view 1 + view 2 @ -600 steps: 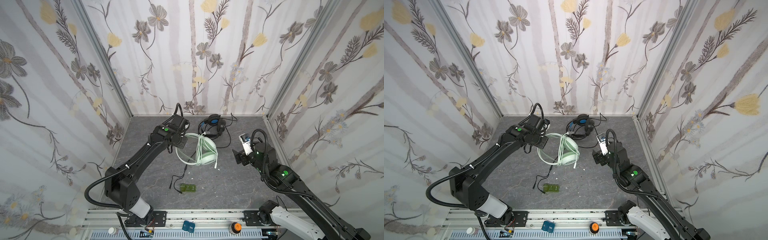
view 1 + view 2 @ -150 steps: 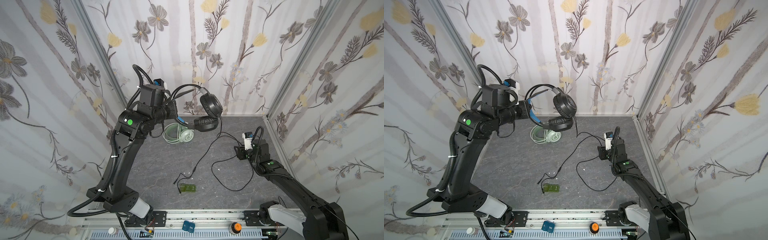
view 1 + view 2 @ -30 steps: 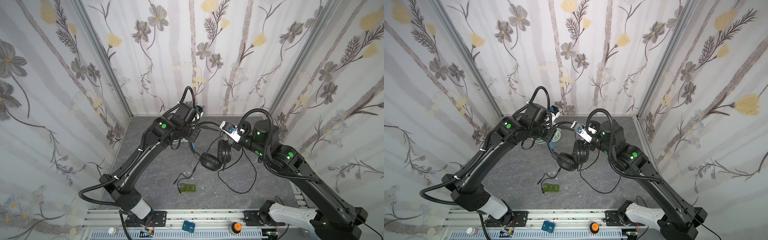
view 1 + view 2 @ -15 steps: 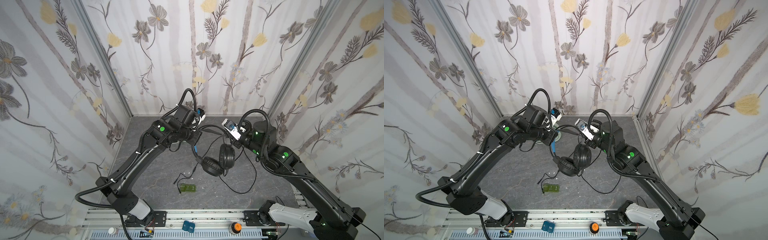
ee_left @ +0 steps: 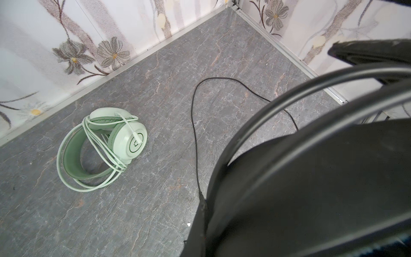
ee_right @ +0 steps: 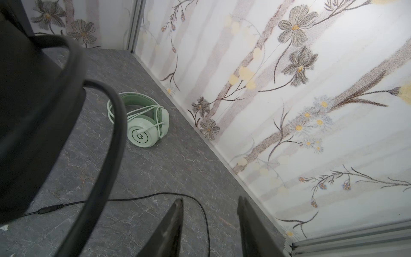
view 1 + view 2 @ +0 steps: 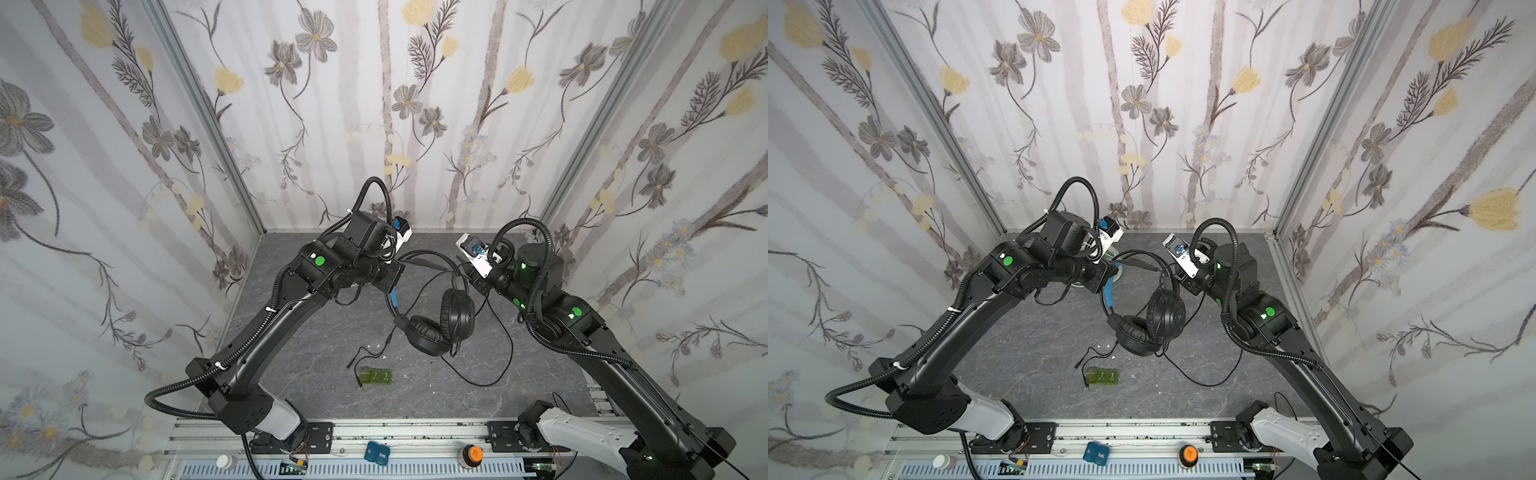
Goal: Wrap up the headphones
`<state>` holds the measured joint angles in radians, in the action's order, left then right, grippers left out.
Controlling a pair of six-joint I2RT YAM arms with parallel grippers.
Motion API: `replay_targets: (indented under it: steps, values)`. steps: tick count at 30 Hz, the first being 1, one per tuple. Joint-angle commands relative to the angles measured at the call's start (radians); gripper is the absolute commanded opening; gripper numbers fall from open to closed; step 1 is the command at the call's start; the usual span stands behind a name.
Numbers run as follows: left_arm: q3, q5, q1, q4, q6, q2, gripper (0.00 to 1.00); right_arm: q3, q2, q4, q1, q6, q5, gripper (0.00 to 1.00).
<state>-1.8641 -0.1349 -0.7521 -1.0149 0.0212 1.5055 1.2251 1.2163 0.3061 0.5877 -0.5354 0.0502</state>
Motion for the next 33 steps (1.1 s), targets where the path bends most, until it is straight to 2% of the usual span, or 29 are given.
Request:
replay_targets:
  steps: [1,20,33]
  values:
    - [-0.004,-0.073,0.0,0.074,-0.042,-0.014,0.0,-0.016,0.0,-0.072,-0.009,0.034,-0.048,0.42]
    - [-0.075,-0.129,0.001,0.137,-0.132,-0.037,0.0,-0.133,-0.071,-0.225,-0.067,0.14,-0.161,0.45]
    - [-0.175,-0.193,0.013,0.209,-0.214,-0.015,0.0,-0.224,-0.086,-0.401,-0.119,0.304,-0.23,0.49]
